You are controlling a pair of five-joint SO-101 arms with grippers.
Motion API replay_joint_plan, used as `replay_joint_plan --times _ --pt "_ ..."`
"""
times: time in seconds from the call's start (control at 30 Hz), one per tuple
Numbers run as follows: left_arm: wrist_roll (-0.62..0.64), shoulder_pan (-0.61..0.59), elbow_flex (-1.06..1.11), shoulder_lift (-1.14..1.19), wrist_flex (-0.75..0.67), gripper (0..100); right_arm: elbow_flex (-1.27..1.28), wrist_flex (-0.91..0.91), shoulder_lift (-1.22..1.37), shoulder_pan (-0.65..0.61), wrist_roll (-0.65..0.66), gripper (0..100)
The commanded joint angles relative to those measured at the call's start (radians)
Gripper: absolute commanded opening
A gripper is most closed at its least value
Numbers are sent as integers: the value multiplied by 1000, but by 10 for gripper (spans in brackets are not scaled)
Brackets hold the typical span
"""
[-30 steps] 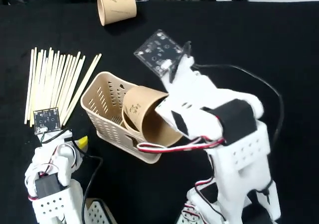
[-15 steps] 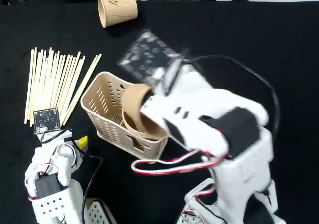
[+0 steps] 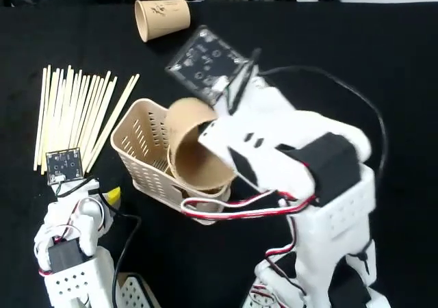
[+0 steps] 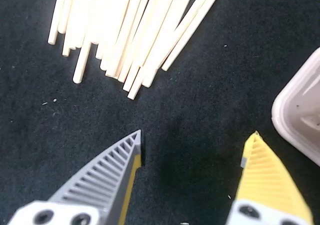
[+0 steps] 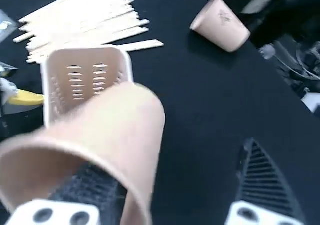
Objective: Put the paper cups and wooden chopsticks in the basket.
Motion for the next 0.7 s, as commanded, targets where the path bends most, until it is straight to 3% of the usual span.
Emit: replay_joint_plan --times 0.0,0.57,0.67 --pt "-11 4 -4 -6 -15 317 -45 31 -58 20 2 308" --pt "-11 4 -4 -6 -15 317 133 31 -65 -28 -3 306" --pt "-11 4 -4 -6 -17 317 145 32 -73 -29 6 243"
